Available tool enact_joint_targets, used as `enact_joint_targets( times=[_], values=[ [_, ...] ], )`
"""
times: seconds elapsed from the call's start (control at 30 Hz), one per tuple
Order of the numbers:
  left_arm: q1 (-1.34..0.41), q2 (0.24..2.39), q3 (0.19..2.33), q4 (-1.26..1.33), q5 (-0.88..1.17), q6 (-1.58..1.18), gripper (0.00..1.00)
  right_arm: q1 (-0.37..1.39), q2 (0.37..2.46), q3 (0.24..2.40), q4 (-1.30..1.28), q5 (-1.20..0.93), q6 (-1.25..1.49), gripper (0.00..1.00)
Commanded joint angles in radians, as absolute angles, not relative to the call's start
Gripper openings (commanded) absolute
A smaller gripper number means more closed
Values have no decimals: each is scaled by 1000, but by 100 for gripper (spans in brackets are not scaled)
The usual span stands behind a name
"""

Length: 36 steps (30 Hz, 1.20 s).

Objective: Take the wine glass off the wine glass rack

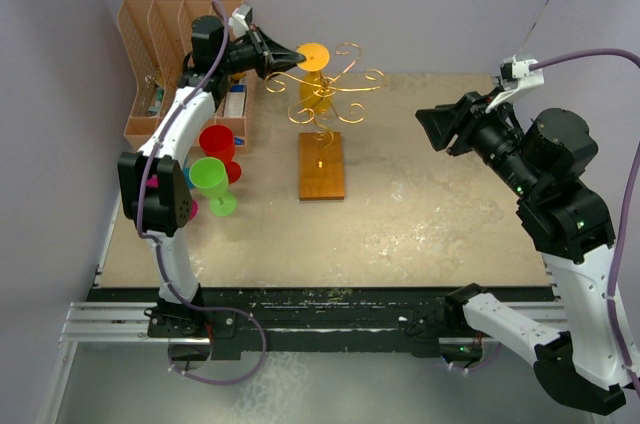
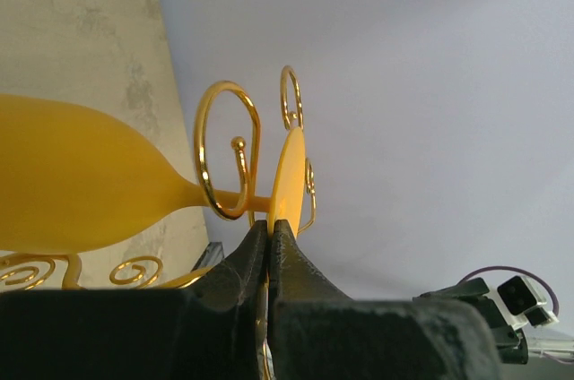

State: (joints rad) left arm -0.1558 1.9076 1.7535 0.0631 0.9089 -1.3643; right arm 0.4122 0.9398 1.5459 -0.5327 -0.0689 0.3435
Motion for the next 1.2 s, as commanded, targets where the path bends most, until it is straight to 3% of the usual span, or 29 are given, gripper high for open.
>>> enact_joint_targets(
  times=[0.0, 0.37, 0.9, 1.03, 1.17],
  values=[
    [-101, 1769, 1657, 140, 913, -1325, 0, 414, 929, 1540, -482, -61, 334, 46],
    [21, 1678, 1550, 126, 938, -1304, 0, 414, 947, 1539, -471, -73, 343, 46],
    [71, 1475, 1652, -90, 852, -1091, 0, 414, 939, 1542, -501, -84, 318, 46],
    [71, 1380, 1602, 1, 910, -1134, 0, 414, 934, 1543, -500, -112, 317, 46],
    [70, 1264, 1465, 329, 1040, -1345, 0, 413, 930, 1542, -490, -188, 306, 46]
  ],
)
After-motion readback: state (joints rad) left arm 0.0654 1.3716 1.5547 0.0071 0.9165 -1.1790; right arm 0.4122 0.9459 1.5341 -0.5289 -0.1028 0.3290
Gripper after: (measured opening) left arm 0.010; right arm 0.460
